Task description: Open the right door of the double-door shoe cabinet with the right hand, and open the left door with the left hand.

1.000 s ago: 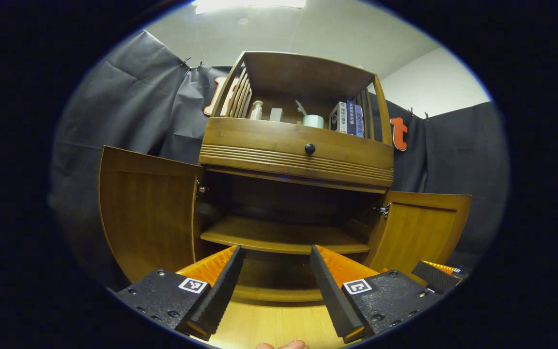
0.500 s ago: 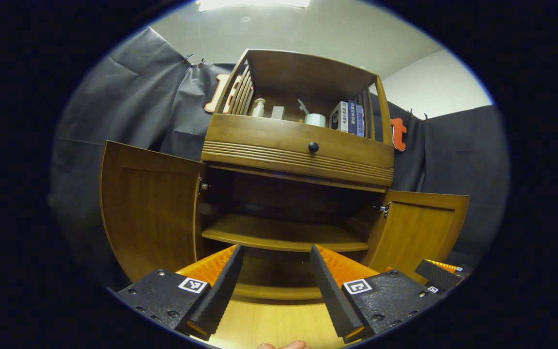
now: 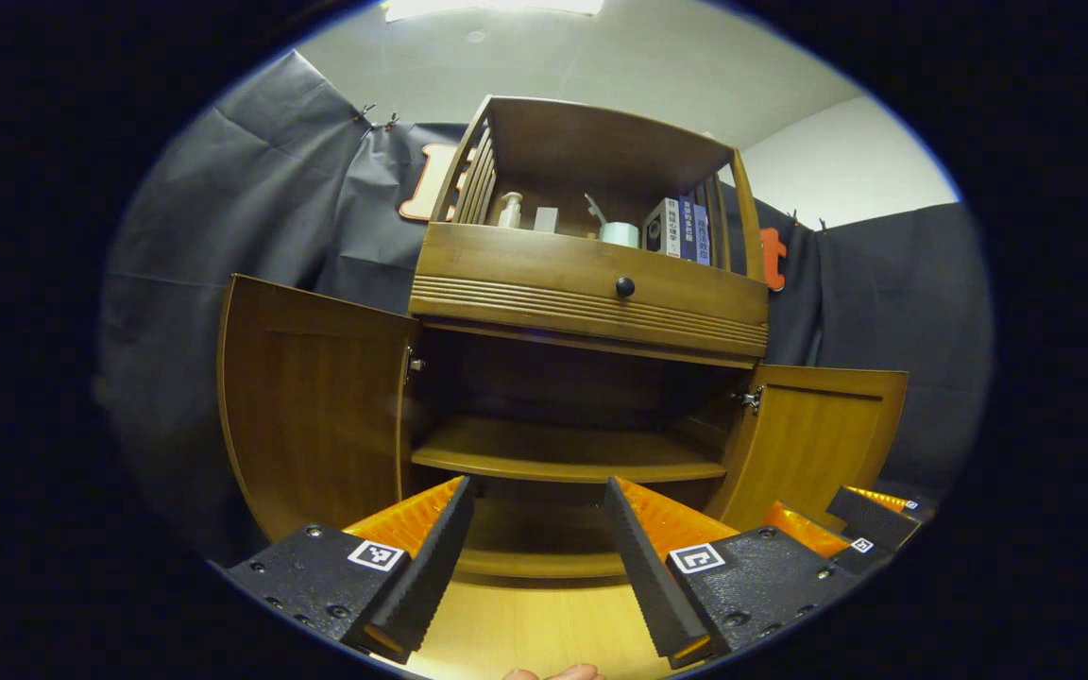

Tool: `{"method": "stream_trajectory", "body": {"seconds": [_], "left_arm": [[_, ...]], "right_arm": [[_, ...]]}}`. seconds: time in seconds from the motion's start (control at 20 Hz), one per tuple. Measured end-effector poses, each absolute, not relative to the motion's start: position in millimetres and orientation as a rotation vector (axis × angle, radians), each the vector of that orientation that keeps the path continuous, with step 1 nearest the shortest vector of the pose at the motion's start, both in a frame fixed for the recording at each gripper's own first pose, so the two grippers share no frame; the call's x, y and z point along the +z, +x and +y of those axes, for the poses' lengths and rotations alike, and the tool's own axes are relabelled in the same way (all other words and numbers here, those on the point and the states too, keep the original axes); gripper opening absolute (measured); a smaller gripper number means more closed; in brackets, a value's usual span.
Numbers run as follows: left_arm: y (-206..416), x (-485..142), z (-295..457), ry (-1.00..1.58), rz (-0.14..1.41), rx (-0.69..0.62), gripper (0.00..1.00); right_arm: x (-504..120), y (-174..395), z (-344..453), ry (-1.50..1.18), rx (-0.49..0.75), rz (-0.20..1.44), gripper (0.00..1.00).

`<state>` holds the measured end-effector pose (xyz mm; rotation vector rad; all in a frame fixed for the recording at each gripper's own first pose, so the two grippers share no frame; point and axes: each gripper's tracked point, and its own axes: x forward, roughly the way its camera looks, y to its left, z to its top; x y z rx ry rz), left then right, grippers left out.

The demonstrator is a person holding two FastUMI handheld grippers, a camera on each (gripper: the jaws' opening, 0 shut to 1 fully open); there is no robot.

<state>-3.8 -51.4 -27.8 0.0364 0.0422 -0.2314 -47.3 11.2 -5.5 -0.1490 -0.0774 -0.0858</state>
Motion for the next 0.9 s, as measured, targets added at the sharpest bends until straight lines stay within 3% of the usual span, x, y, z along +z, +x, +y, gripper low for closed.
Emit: {"method": "stream_trajectory", "body": {"seconds": [0.5, 0.55, 0.65, 0.85, 0.9], "left_arm": [[-8, -26, -100, 0.087, 0.02, -0.472, 0.87], [-9, -27, -110, 0.084, 0.021, -0.496, 0.82], [-12, -29, -131, 0.081, 0.03, -0.535, 0.87], [-23, -28, -176, 0.099, 0.016, -0.58, 0.87], [-26, -29, -188, 0.109, 0.007, -0.582, 0.87]], "right_arm": [[27, -61, -5, -0.068, -0.174, -0.153, 0.91], [31, -64, -10, -0.067, -0.18, -0.168, 0.91], [36, -68, -25, -0.07, -0.2, -0.18, 0.91], [43, -72, -67, -0.072, -0.225, -0.181, 0.91], [46, -73, -78, -0.071, -0.221, -0.183, 0.98]]}}
